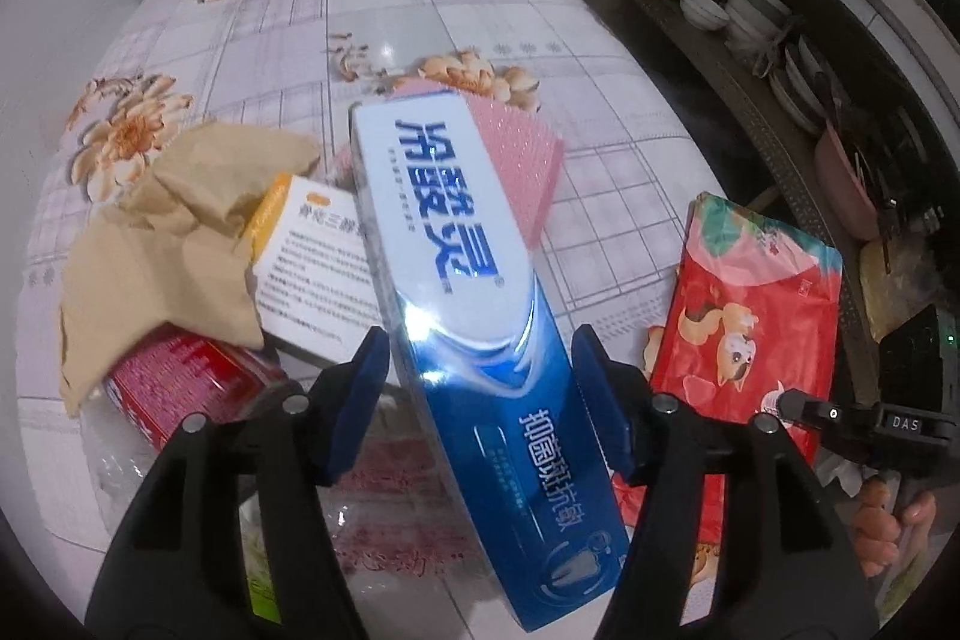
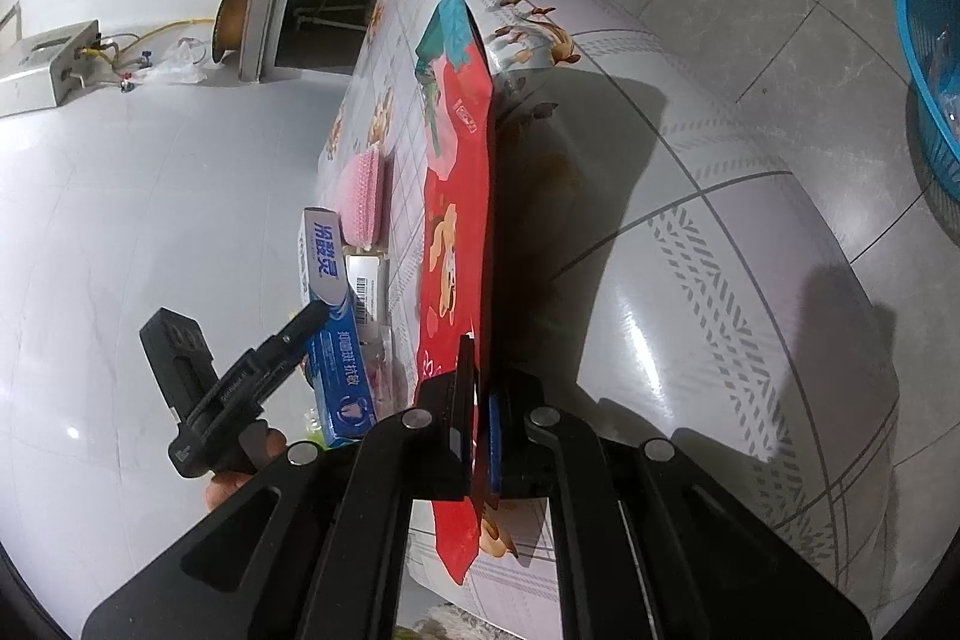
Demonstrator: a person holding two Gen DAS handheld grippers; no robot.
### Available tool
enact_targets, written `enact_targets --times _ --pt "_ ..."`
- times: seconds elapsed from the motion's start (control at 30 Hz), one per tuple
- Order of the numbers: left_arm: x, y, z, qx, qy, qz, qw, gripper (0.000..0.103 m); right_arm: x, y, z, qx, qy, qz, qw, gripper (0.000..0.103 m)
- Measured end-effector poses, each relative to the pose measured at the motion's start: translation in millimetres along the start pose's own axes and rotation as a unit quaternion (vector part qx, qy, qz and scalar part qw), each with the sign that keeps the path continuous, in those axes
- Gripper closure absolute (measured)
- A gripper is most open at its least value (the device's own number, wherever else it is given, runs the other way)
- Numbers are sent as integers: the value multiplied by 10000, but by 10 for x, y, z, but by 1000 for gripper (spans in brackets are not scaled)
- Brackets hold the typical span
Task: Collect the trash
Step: 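Lift the toothpaste box with the left tool while the right tool holds the red bag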
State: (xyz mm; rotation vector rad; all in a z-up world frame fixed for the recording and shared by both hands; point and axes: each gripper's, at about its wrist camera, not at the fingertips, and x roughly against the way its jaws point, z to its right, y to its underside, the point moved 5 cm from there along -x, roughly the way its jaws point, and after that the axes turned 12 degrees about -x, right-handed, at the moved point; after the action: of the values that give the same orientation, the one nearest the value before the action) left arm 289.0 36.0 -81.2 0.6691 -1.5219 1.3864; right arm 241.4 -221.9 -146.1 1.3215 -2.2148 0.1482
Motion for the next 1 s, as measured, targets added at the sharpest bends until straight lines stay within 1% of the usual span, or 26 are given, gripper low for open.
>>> enact_targets --times 0.23,0.4,0.63,1.0 --pt "2 36 32 -65 54 -3 10000 46 -41 -25 30 -105 -125 -64 9998 99" --pt "24 53 17 25 132 46 9999 47 -50 -32 23 -143 -150 -73 9998 99" --pt "83 75 -43 326 317 197 9988 52 -48 -38 -1 -204 -250 -59 9995 99" --pt "284 56 -7 378 533 523 9965 54 68 -61 -118 -136 -456 29 9989 100"
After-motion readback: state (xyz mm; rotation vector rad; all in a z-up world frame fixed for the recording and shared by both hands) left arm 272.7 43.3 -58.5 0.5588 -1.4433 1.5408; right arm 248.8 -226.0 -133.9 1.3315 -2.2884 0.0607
